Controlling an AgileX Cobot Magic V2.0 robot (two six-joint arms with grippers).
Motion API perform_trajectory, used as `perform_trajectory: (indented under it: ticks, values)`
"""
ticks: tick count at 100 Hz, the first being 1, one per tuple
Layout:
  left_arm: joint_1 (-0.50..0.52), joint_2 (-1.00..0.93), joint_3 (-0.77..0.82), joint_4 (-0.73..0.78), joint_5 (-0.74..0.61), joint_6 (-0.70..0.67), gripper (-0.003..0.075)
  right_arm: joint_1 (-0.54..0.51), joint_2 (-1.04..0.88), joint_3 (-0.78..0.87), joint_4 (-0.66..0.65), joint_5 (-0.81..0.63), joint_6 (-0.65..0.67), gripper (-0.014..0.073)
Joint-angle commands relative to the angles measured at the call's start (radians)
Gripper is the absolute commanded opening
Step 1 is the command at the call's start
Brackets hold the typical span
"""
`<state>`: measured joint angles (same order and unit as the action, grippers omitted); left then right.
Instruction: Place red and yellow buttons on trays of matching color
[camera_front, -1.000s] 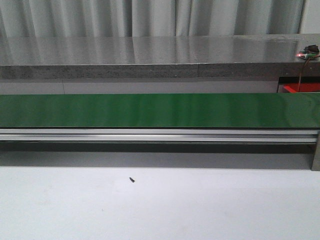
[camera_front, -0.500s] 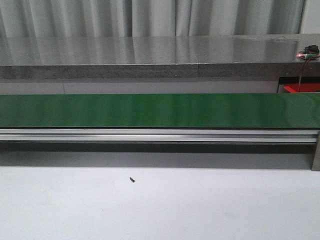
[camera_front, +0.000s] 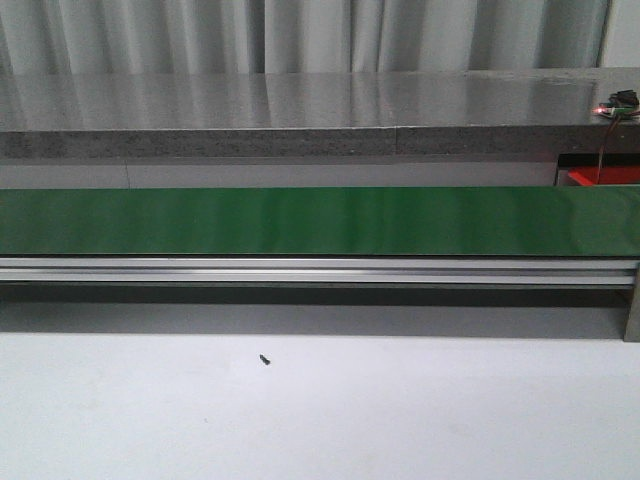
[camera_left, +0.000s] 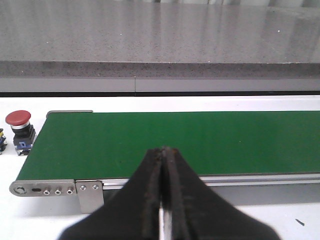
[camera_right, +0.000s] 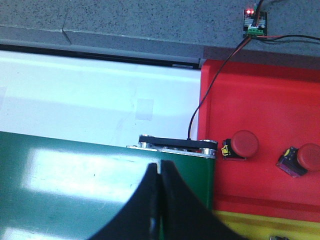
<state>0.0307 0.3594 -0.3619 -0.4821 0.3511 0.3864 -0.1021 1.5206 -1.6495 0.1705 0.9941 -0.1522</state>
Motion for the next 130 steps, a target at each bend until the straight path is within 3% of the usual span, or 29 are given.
perform_trajectory:
  ticks: [1, 37, 71, 92, 130]
  values:
    - [-0.008, 0.007, -0.029, -0.020, -0.072, -0.004, -0.0020, -0.001, -0.127, 0.085, -0.013, -0.164, -0.003, -0.0068]
    - [-0.008, 0.007, -0.029, -0.020, -0.072, -0.004, -0.0020, 0.013, -0.342, 0.457, -0.048, -0.342, -0.003, -0.0068]
    - [-0.008, 0.007, -0.029, -0.020, -0.079, -0.004, -0.0020, 0.108, -0.574, 0.691, -0.048, -0.463, -0.003, -0.0068]
    - [-0.008, 0.007, -0.029, -0.020, -0.079, -0.004, -0.0020, 0.116, -0.766, 0.837, -0.047, -0.578, -0.003, -0.0068]
    - [-0.008, 0.007, -0.029, -0.022, -0.075, -0.004, -0.0020, 0.116, -1.074, 1.060, -0.008, -0.633, -0.003, -0.0068]
